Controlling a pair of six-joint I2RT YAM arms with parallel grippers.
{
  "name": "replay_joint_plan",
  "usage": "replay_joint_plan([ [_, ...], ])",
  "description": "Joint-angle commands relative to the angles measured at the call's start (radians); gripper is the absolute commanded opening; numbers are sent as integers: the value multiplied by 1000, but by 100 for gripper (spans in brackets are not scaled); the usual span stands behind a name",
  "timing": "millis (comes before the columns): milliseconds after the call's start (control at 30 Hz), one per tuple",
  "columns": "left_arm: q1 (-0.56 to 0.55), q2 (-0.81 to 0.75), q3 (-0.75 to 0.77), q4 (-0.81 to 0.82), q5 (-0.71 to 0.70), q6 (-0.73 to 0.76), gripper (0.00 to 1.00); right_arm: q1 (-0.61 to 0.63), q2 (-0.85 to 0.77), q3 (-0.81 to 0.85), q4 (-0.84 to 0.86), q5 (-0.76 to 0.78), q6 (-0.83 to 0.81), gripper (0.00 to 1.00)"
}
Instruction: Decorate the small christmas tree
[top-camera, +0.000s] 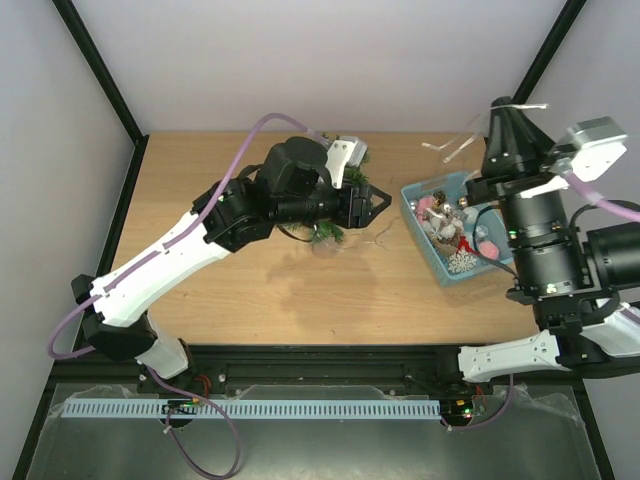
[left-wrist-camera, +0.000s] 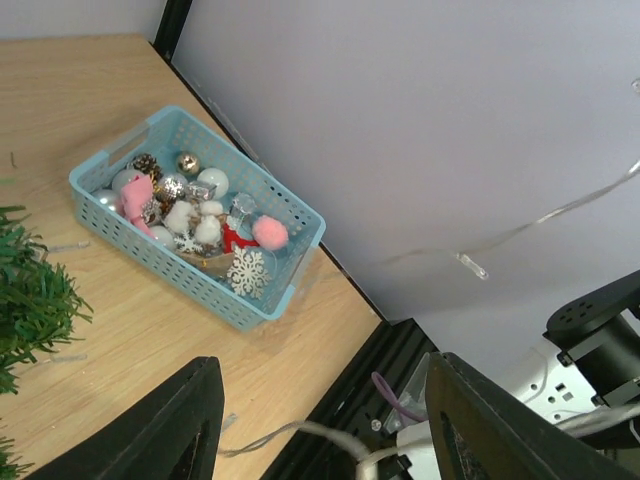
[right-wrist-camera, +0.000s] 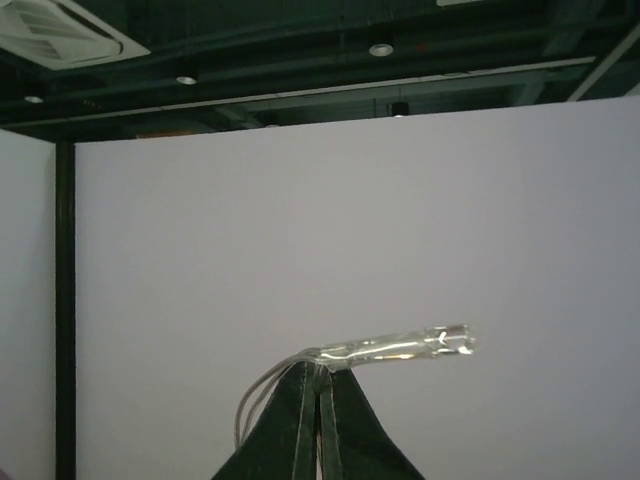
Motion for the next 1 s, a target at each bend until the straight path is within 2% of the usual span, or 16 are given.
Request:
replay_joint_plan([
  [0,-6,43,114,-114,-10,106,58,5,32,30,33,-47,-65,1],
  [133,-16,91,242,-218,9,211,58,6,47,3,2,-47,-36,1],
  [233,-16,81,259,-262,-13,269,58,-4,40,-41,10,-45,-16,1],
  [433,-15,-10,176,-260,-30,349,61,-43,23,-47,-36,-54,45,1],
  [567,-17,-59,93,-209,93,416,62,-89,34,-46,-85,-74,101,1],
  [767,-49,-72,24,-181,161,469,63,-185,66,-40,-194,-122,211,1],
  [867,-64,-68,6,-146,166,478,63,-247,83,-27,-259,-158,284,1],
  [967,-76,-40,29,-135,112,489,62,-307,102,-18,-321,-201,349,1],
])
